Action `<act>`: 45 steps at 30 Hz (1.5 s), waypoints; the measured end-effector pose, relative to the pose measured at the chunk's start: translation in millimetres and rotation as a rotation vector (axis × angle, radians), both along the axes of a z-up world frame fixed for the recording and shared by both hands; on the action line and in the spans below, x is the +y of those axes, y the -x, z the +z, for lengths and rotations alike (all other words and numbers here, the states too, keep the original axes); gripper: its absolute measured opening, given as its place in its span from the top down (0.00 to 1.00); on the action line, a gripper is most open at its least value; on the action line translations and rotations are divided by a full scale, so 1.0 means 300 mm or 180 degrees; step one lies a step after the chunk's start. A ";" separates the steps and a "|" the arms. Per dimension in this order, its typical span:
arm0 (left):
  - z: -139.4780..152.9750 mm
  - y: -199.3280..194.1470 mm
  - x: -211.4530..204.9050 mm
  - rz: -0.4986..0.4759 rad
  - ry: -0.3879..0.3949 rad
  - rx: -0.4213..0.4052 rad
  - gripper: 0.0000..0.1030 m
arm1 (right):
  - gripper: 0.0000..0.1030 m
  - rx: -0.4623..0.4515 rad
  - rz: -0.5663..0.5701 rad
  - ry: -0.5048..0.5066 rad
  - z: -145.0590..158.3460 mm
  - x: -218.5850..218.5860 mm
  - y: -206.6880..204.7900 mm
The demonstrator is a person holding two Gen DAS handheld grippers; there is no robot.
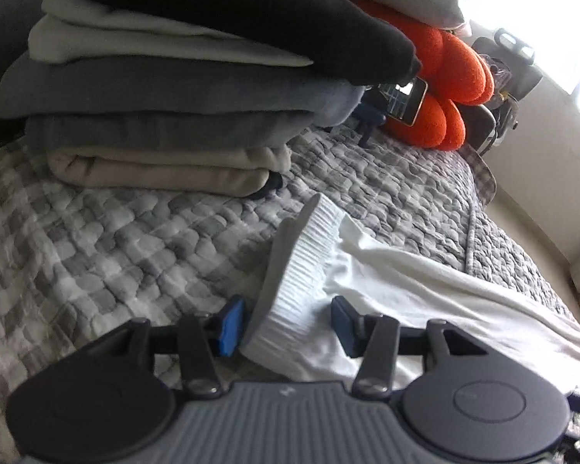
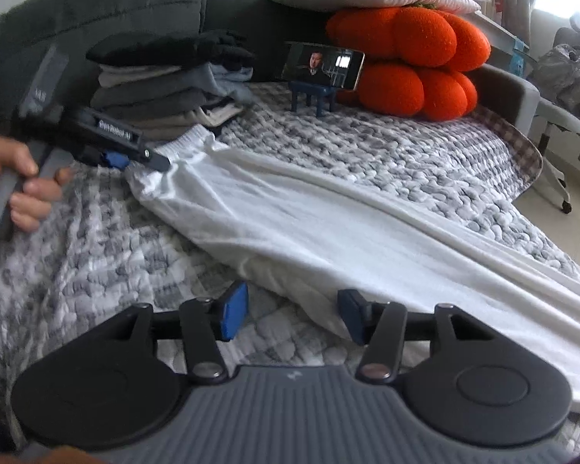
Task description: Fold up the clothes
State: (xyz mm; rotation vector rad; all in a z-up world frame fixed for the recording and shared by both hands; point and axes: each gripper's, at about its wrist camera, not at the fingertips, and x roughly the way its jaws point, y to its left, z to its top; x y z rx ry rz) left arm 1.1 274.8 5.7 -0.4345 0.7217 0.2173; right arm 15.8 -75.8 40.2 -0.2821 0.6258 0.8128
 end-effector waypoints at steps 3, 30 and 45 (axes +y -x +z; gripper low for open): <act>0.001 -0.005 -0.006 -0.0003 -0.0120 0.0042 0.53 | 0.46 0.0028 0.0026 -0.0080 0.004 0.012 -0.021; -0.004 -0.001 0.001 -0.0079 -0.0159 0.0019 0.54 | 0.52 0.0935 0.0116 -0.1377 -0.015 -0.053 -0.048; -0.006 0.003 0.007 -0.0110 -0.0154 -0.0001 0.53 | 0.61 0.1062 0.0399 -0.1172 -0.028 -0.088 0.055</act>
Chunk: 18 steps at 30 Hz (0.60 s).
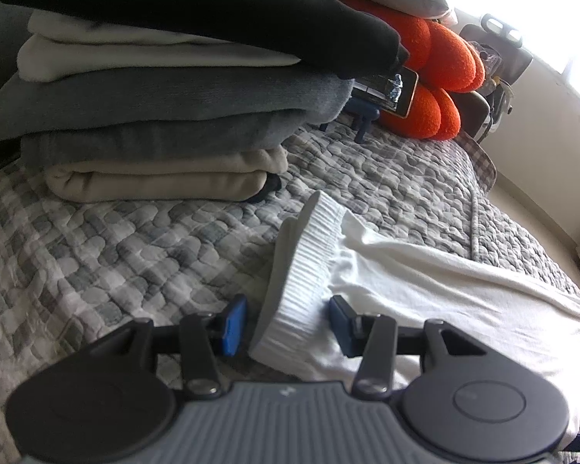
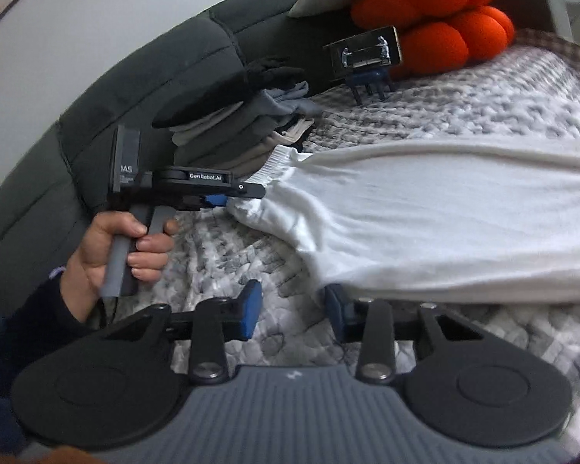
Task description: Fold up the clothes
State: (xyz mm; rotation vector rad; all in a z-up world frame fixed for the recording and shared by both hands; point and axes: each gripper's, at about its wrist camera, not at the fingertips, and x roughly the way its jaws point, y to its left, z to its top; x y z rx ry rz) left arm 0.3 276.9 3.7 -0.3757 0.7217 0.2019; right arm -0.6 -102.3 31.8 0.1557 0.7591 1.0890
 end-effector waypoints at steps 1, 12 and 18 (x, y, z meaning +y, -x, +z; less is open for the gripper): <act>0.001 0.002 0.002 0.0000 0.0007 0.0002 0.53 | 0.61 -0.0003 0.0053 -0.0005 0.003 -0.003 0.012; 0.019 0.031 0.014 0.0042 0.0079 0.0030 0.53 | 0.64 -0.0231 -0.0283 0.0108 0.018 -0.038 0.041; 0.071 0.098 0.013 0.0054 0.0099 -0.0060 0.54 | 0.63 -0.0597 -0.0247 0.0377 0.016 0.025 0.065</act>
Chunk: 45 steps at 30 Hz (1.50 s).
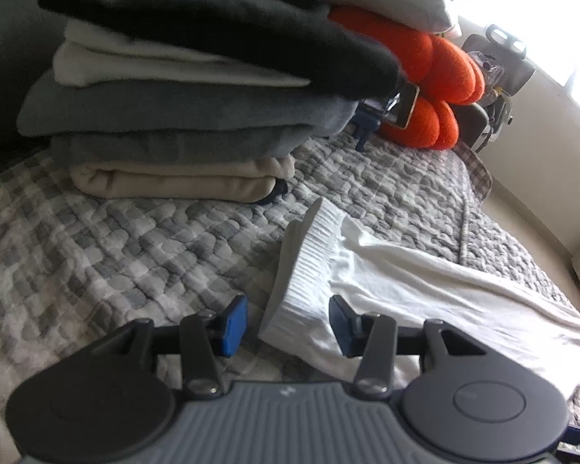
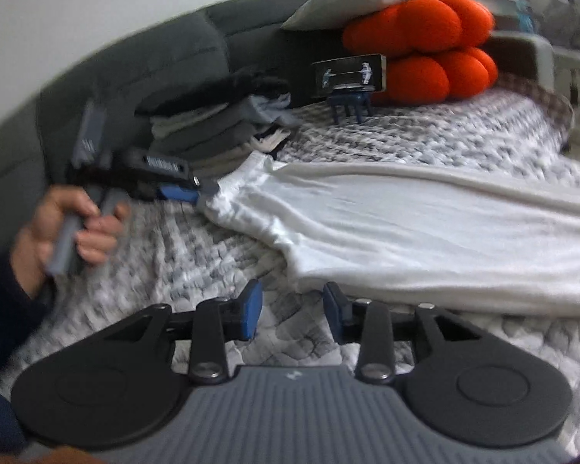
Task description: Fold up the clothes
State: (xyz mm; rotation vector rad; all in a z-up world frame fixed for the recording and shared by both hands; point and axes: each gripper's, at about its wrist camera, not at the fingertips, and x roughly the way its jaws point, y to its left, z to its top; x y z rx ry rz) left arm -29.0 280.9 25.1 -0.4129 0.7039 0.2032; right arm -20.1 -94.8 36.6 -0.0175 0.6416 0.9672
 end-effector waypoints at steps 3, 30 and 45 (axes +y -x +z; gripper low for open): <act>0.032 0.050 -0.001 0.0027 0.0030 -0.0112 0.54 | 0.63 -0.0169 0.0026 0.0132 -0.003 0.039 0.012; 0.020 0.027 -0.053 0.0140 -0.0114 -0.0116 0.62 | 0.59 0.0208 -0.0073 -0.0341 -0.014 0.036 -0.016; -0.009 0.014 -0.038 0.0259 -0.0339 0.0176 0.67 | 0.59 0.0393 -0.0027 -0.0449 0.005 -0.043 0.008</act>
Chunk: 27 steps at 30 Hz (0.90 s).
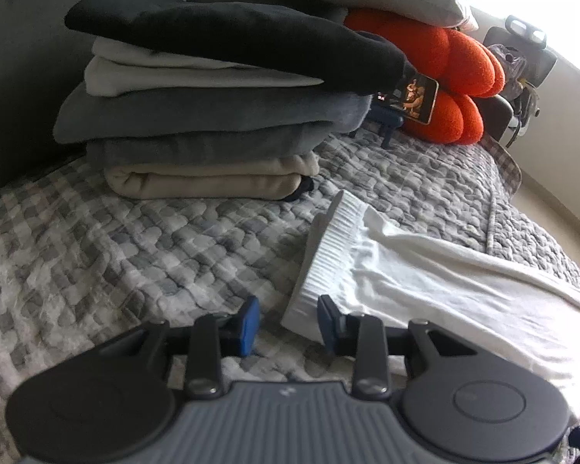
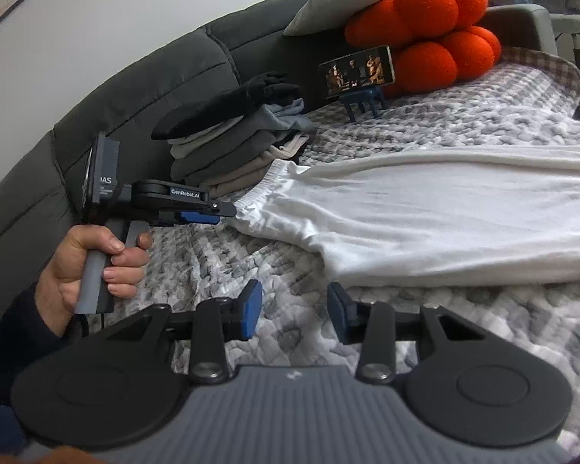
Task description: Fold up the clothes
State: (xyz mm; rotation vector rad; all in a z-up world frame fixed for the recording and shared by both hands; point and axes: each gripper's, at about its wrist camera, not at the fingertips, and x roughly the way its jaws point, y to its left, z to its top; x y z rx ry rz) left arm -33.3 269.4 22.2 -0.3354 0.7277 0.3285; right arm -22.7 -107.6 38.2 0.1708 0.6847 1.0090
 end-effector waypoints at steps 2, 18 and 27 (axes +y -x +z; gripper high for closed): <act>0.004 0.006 0.006 0.0021 0.0039 0.0022 0.67 | 0.59 -0.0057 -0.0081 -0.0022 0.016 -0.032 0.006; 0.066 -0.040 -0.292 -0.0843 0.0203 -0.0333 0.67 | 0.59 -0.0185 -0.1006 0.0452 0.125 -0.171 -0.244; -0.028 -0.084 -0.512 -0.1297 0.0150 -0.0284 0.65 | 0.59 -0.0575 -0.0825 0.1541 0.012 0.019 -0.460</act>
